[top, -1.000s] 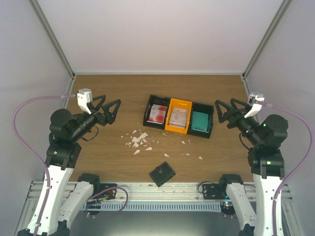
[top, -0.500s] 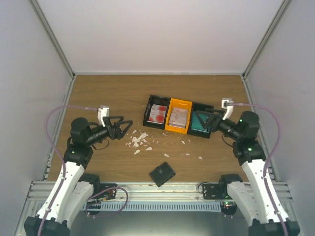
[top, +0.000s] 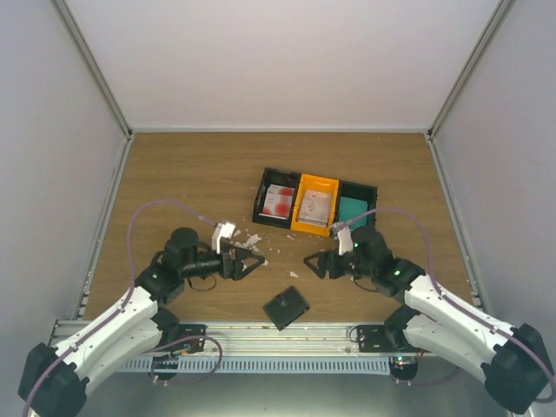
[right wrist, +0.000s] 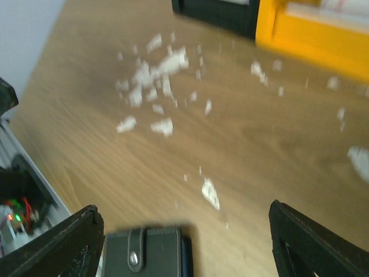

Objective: Put the credit cards into the card holder
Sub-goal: Adjust the card holder at the center of the board.

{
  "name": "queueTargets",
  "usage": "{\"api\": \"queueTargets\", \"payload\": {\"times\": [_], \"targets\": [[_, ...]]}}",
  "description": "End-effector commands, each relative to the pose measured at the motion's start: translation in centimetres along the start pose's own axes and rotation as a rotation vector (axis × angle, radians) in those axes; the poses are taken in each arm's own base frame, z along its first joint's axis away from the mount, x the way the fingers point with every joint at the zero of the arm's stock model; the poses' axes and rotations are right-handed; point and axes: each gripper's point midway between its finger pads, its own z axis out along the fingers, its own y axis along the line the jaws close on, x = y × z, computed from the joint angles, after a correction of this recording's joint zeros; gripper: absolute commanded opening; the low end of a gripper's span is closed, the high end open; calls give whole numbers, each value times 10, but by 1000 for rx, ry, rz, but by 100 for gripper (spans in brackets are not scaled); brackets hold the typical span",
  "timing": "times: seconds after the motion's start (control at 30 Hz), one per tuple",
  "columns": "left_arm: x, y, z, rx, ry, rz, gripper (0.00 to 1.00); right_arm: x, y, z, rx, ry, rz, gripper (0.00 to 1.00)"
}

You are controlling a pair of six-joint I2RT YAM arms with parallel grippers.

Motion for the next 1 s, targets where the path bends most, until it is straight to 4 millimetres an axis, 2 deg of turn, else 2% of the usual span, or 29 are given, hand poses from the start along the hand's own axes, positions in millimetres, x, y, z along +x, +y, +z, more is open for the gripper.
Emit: {"api": "queueTargets", "payload": {"times": [0.0, 0.1, 0.2, 0.3, 0.4, 0.6, 0.87, 0.97], "targets": [[42, 25, 9, -80, 75, -150, 94, 55, -8, 9, 61, 156, 20, 78], [72, 28, 12, -76, 149, -218, 93, 81, -4, 17, 37, 256, 46, 74], [95, 31, 13, -91, 193, -258, 90, 97, 3, 25, 6, 307, 68, 69], [110, 36, 12, -102, 223, -300, 82, 109, 7, 33, -14, 351, 70, 65], [126, 40, 12, -112, 266, -339, 73, 122, 3, 40, 9, 411, 64, 57], [141, 39, 17, -100, 301, -368, 54, 128, 3, 48, 8, 440, 59, 42], [144, 42, 28, -119, 310, -367, 44, 134, 2, 51, -11, 452, 64, 35], [152, 49, 31, -150, 335, -377, 39, 138, -1, 51, -8, 457, 65, 31]]}}
